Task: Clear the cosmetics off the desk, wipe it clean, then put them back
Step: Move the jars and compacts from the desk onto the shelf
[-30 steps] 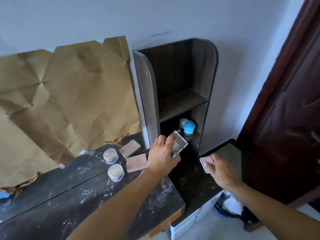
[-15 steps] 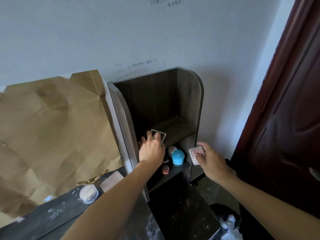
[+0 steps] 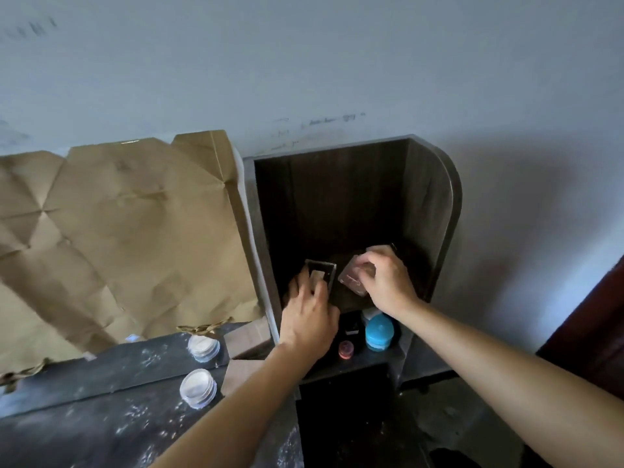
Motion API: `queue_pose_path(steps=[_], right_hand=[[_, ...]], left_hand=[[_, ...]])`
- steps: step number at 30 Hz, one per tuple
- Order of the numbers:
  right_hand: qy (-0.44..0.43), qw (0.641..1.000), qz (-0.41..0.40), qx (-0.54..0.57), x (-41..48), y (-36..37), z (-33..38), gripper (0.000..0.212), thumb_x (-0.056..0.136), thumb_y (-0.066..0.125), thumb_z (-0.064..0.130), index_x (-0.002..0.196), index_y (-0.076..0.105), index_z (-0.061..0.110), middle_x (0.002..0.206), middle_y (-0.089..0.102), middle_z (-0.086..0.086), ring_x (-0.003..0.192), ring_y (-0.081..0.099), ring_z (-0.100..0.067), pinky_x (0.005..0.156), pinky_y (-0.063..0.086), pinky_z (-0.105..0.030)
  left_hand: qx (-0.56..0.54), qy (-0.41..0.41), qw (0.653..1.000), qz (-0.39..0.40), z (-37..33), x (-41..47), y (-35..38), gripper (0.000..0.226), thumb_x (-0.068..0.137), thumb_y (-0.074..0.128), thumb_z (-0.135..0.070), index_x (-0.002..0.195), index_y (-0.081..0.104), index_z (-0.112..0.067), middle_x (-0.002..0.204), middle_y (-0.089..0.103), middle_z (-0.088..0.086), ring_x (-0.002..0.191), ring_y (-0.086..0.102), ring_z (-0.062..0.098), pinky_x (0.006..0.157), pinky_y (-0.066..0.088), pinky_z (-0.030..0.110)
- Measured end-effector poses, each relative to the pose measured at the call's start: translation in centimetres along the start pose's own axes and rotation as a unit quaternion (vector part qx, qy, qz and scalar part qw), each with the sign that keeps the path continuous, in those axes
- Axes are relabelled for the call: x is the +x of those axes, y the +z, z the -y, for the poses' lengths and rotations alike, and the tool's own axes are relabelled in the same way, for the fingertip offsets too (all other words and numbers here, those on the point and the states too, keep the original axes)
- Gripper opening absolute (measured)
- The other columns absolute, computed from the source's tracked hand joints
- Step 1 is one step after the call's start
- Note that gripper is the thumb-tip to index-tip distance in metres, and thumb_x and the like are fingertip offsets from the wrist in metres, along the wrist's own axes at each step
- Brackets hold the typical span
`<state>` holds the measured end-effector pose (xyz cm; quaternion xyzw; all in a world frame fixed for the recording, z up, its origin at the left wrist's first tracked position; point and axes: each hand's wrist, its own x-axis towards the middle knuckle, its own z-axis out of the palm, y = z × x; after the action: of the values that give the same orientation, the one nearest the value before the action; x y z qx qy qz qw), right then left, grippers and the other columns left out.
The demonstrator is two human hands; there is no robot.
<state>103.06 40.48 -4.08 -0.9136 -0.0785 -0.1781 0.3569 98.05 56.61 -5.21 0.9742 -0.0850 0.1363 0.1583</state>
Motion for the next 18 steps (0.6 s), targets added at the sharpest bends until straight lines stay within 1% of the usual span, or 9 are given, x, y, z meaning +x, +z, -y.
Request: queue_pose_path(steps=[1, 3, 5, 7, 9, 11, 13, 16, 18], right_hand=[[-0.003, 1.000, 0.019, -0.007, 0.9, 0.1, -0.2, 0.018, 0.085, 0.067, 0.018, 0.101, 0.069, 0.012, 0.120, 0.054, -0.006, 0.109, 0.056, -0.021, 0.089, 0.039, -0.020], [-0.008, 0.998, 0.068, -0.012, 2.2, 0.3, -0.3, 0.027, 0.084, 0.068, 0.024, 0.107, 0.068, 0.011, 0.131, 0.050, -0.008, 0.117, 0.052, -0.023, 0.096, 0.039, -0.025], [-0.020, 0.991, 0.127, -0.031, 2.8, 0.5, -0.2, 0.040, 0.083, 0.066, 0.031, 0.119, 0.063, 0.013, 0.140, 0.044, -0.006, 0.125, 0.046, -0.024, 0.103, 0.038, -0.033], [-0.062, 0.979, 0.166, -0.099, 2.7, 0.9, -0.2, 0.046, 0.086, 0.060, 0.036, 0.127, 0.056, 0.015, 0.144, 0.042, -0.004, 0.130, 0.040, -0.024, 0.104, 0.034, -0.040], [-0.107, 0.968, 0.161, -0.162, 2.5, 1.5, -0.4, 0.045, 0.091, 0.052, 0.038, 0.131, 0.052, 0.017, 0.146, 0.042, -0.004, 0.131, 0.039, -0.024, 0.102, 0.032, -0.042], [-0.124, 0.967, 0.144, -0.170, 2.2, 2.1, -0.9, 0.045, 0.093, 0.049, 0.039, 0.133, 0.049, 0.018, 0.148, 0.040, -0.004, 0.133, 0.038, -0.023, 0.102, 0.031, -0.041], [-0.131, 0.968, 0.143, -0.158, 2.3, 2.4, -1.3, 0.047, 0.094, 0.048, 0.041, 0.135, 0.047, 0.018, 0.149, 0.038, -0.005, 0.134, 0.037, -0.022, 0.103, 0.030, -0.040], [-0.132, 0.968, 0.157, -0.147, 2.7, 2.3, -1.7, 0.049, 0.093, 0.049, 0.043, 0.136, 0.046, 0.018, 0.149, 0.038, -0.005, 0.134, 0.036, -0.023, 0.104, 0.029, -0.040], [-0.125, 0.970, 0.155, -0.137, 2.3, 1.9, -2.2, 0.051, 0.091, 0.053, 0.043, 0.136, 0.046, 0.018, 0.148, 0.038, -0.008, 0.133, 0.036, -0.026, 0.104, 0.030, -0.041]], left_hand=[[0.027, 0.019, 0.999, -0.001, 0.2, -0.6, 0.0, 0.055, 0.082, 0.051, -0.023, 0.134, 0.041, -0.009, 0.143, 0.032, 0.019, 0.126, 0.036, 0.038, 0.104, 0.038, 0.046], [0.071, 0.044, 0.997, 0.001, 0.7, -1.4, 0.1, 0.056, 0.077, 0.052, -0.020, 0.131, 0.045, -0.006, 0.134, 0.043, 0.020, 0.121, 0.043, 0.039, 0.099, 0.044, 0.046], [0.090, 0.041, 0.995, -0.002, 1.1, -1.8, 0.2, 0.053, 0.076, 0.057, -0.012, 0.128, 0.050, -0.001, 0.126, 0.050, 0.021, 0.115, 0.050, 0.038, 0.094, 0.049, 0.044], [0.104, 0.024, 0.994, -0.013, 1.0, -1.8, 0.3, 0.050, 0.069, 0.063, -0.002, 0.119, 0.058, 0.001, 0.115, 0.057, 0.021, 0.103, 0.057, 0.037, 0.086, 0.053, 0.040], [0.126, 0.005, 0.992, -0.018, 0.8, -1.7, 0.5, 0.050, 0.061, 0.065, 0.002, 0.112, 0.062, 0.002, 0.108, 0.060, 0.020, 0.094, 0.060, 0.036, 0.081, 0.055, 0.039], [0.135, -0.023, 0.990, -0.015, 0.4, -1.6, 0.6, 0.052, 0.059, 0.066, 0.003, 0.110, 0.063, 0.001, 0.106, 0.061, 0.019, 0.092, 0.059, 0.037, 0.080, 0.055, 0.039], [0.141, -0.047, 0.989, -0.014, 0.1, -1.3, 0.5, 0.054, 0.059, 0.067, 0.004, 0.112, 0.062, 0.002, 0.107, 0.061, 0.020, 0.094, 0.059, 0.037, 0.080, 0.053, 0.040], [0.140, -0.065, 0.988, -0.010, -0.3, -1.1, 0.6, 0.053, 0.065, 0.063, 0.003, 0.118, 0.059, 0.002, 0.115, 0.058, 0.022, 0.101, 0.056, 0.039, 0.087, 0.050, 0.042], [0.131, -0.062, 0.989, -0.014, -0.6, -1.5, 0.7, 0.048, 0.071, 0.061, -0.001, 0.119, 0.058, 0.002, 0.119, 0.055, 0.023, 0.105, 0.054, 0.039, 0.090, 0.048, 0.042]])
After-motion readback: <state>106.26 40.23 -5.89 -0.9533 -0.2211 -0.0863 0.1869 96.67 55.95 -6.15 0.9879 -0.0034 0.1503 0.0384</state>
